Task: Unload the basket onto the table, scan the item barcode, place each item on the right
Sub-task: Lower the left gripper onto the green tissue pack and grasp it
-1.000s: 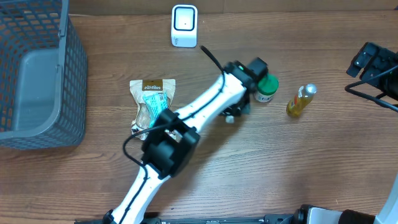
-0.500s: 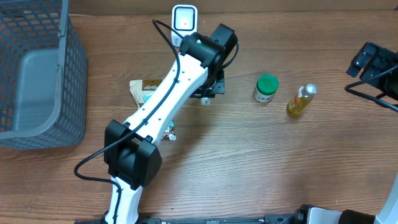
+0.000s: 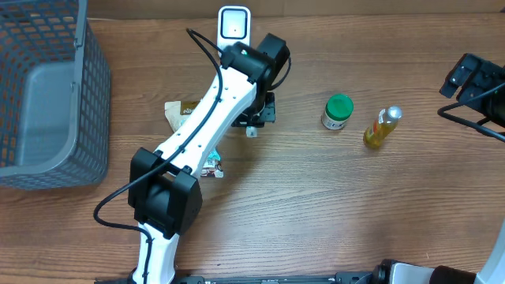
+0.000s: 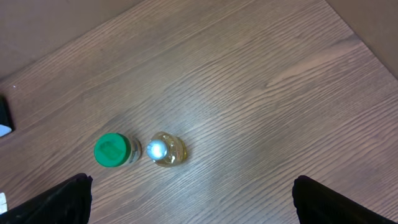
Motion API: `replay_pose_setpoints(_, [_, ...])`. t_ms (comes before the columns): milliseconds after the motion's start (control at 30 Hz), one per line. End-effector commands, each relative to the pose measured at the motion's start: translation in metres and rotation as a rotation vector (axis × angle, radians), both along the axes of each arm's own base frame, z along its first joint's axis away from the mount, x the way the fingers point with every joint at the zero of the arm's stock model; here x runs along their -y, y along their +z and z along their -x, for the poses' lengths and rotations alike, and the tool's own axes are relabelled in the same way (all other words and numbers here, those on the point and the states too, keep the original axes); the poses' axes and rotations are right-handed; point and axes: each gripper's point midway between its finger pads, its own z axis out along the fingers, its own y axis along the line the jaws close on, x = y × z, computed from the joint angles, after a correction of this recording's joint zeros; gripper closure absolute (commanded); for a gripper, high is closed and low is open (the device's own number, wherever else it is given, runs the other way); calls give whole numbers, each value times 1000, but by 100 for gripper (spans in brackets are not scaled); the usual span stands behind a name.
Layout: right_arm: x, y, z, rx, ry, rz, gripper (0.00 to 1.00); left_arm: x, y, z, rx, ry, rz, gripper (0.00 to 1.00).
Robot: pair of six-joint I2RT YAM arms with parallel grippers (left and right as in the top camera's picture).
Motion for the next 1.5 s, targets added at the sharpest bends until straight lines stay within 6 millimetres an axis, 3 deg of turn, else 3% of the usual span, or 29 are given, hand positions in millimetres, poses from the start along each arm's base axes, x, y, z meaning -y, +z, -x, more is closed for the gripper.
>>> replay_pose_setpoints(0, [1,1,0,3,0,5,0,9,-14,9,-17,1,23,87])
replay_pose_setpoints(267, [1,1,0,4,0,6,0,35,-59,7,14,4,107,85])
replay_pose_setpoints(533, [1,1,0,4,0,6,0,58,-81,15,63,-58,112,82])
replay_pose_setpoints(1400, [1,1,0,3,0,5,0,79,-84,29,91,-99,101,78])
replay_pose_setpoints(1467, [1,1,0,4,0,6,0,79,-84,29,90,-99,101,73])
